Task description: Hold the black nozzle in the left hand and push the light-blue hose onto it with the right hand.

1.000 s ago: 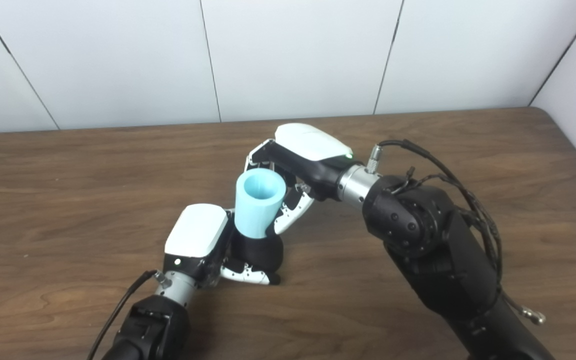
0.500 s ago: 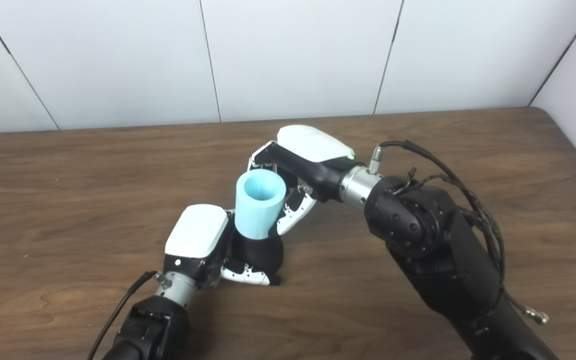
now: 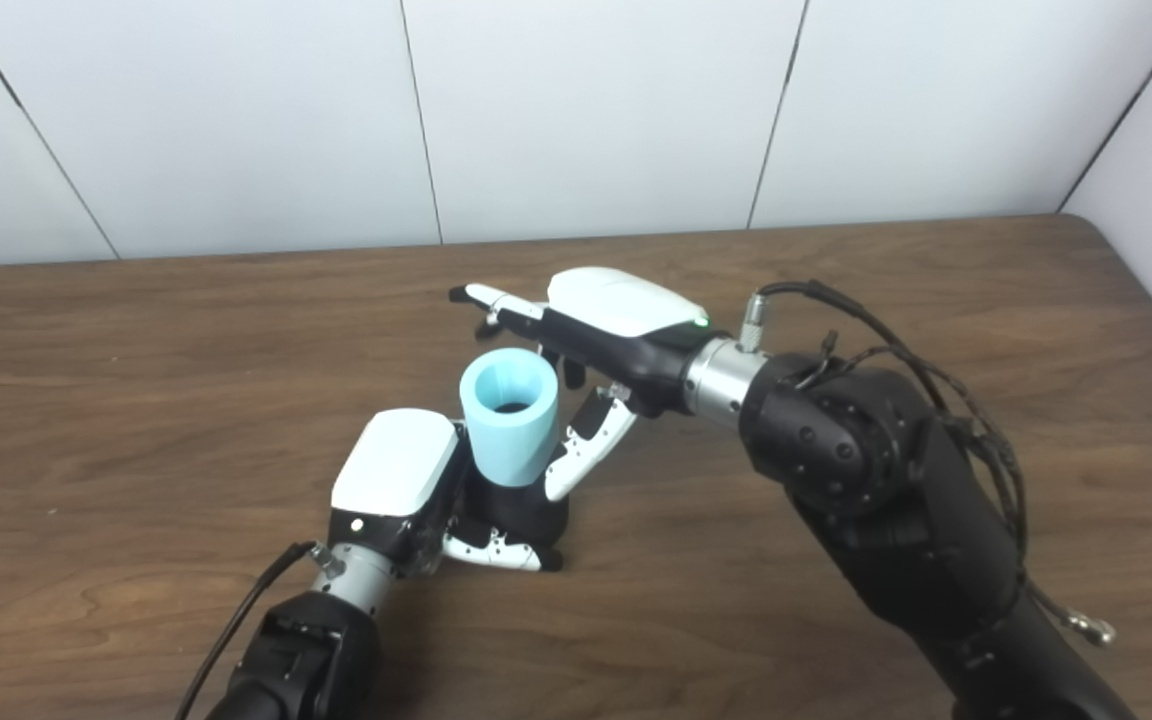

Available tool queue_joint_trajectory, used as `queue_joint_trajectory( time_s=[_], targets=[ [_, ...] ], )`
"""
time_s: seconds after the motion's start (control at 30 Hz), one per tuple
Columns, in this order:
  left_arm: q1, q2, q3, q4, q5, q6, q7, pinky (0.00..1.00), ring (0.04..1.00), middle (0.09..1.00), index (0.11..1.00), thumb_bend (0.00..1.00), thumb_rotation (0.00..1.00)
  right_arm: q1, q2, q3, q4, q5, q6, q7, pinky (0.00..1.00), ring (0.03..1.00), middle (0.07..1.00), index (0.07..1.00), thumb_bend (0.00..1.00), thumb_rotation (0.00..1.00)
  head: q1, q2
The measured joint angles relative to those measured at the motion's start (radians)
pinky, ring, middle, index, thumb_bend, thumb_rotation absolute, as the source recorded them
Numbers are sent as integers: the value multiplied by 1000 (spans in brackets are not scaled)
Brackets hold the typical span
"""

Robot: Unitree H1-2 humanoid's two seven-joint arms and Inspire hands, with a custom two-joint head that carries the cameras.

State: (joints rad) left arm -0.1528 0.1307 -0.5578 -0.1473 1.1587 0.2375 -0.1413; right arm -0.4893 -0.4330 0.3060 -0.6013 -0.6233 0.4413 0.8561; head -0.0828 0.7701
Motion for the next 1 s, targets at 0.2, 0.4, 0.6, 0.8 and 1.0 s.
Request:
queue_joint_trajectory(
  time_s=[0.2,0.4,0.6,0.8,1.0],
  targets=[
    [0,-1,-2,0,4,6,0,351,400,400,493,523,0,-6,-49,-19,0,28,-2,10,815,954,976,1000,1000,381,2,0],
    [2,-2,-6,-4,9,13,0,361,402,401,491,523,0,29,-103,-56,-72,-5,-10,10,900,997,987,1000,960,541,2,3],
    [1,-1,-6,-6,9,21,-9,378,412,401,493,523,0,71,-143,-104,-139,-22,-31,3,999,1000,1000,985,965,682,5,5],
    [2,0,-6,-7,9,22,-11,361,398,404,487,524,0,102,-143,-119,-179,-9,-115,-33,1000,1000,1000,994,845,934,9,6],
    [1,2,-6,-9,7,21,-15,365,412,411,486,525,0,124,-143,-104,-216,-58,-241,-39,1000,1000,1000,1000,821,1000,11,6]
  ],
)
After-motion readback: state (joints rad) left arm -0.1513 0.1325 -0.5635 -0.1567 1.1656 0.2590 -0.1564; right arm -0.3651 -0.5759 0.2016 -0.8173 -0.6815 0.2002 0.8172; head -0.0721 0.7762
